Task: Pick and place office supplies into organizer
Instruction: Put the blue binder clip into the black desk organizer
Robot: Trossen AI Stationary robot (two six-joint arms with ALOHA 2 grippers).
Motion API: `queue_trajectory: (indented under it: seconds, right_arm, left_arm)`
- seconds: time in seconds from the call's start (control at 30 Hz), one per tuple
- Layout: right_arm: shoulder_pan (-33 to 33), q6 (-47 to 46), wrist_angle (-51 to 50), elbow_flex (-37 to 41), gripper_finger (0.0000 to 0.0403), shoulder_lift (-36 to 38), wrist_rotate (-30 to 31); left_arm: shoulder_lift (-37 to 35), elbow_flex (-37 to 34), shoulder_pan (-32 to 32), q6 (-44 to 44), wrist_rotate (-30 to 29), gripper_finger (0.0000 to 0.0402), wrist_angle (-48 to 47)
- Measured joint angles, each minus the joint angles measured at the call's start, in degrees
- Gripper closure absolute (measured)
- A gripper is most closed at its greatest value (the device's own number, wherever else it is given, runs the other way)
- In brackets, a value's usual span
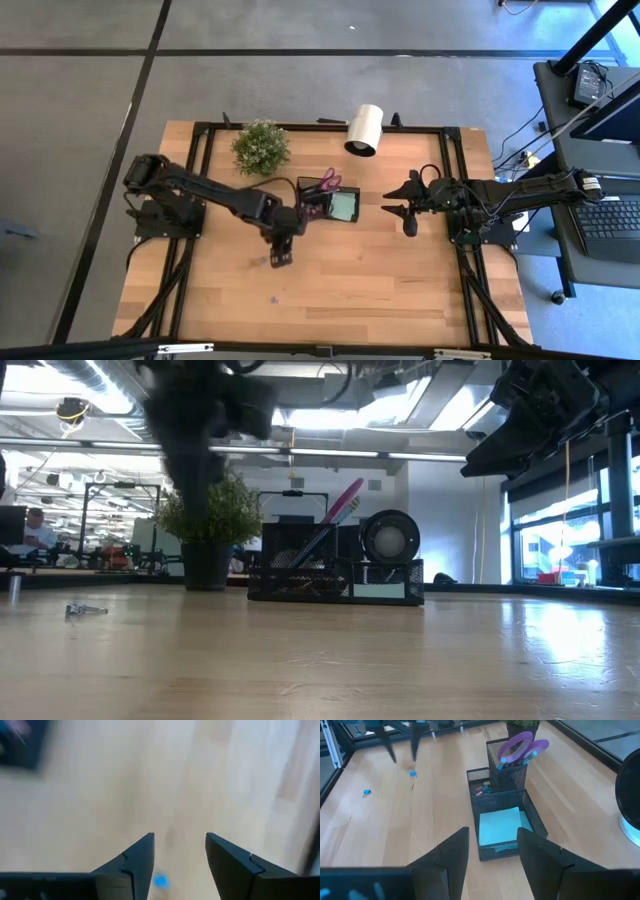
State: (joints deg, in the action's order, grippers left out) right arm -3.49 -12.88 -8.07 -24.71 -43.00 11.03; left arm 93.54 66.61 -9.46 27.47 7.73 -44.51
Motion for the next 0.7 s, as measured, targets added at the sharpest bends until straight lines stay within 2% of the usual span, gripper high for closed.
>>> queue_trajectory:
  seconds: [0.1, 0.27, 0.43, 0.7]
  right_arm:
    - [0.00, 0.28, 0.00, 0.00, 0.0232, 0.00, 0.01]
    - [-0.01, 1.53, 0.01, 0.00, 0.0232, 0.00, 0.01]
    - [-0.02, 1.02, 0.04, 0.00, 0.0232, 0.00, 0.01]
    - [0.00, -2.27, 0.06, 0.00, 0.0232, 0.00, 0.00]
  left_arm:
    - [0.15, 0.00, -2.58, 6.92, 1.41, 0.0229, -3.56]
    - [0.15, -0.09, -6.46, 15.02, -1.60, 0.0233, -9.36]
    - [0.15, -2.26, -7.61, 25.04, -2.83, 0.0235, -9.46]
    - [0.17, -3.54, -8.19, 27.08, -1.14, 0.0235, -9.73]
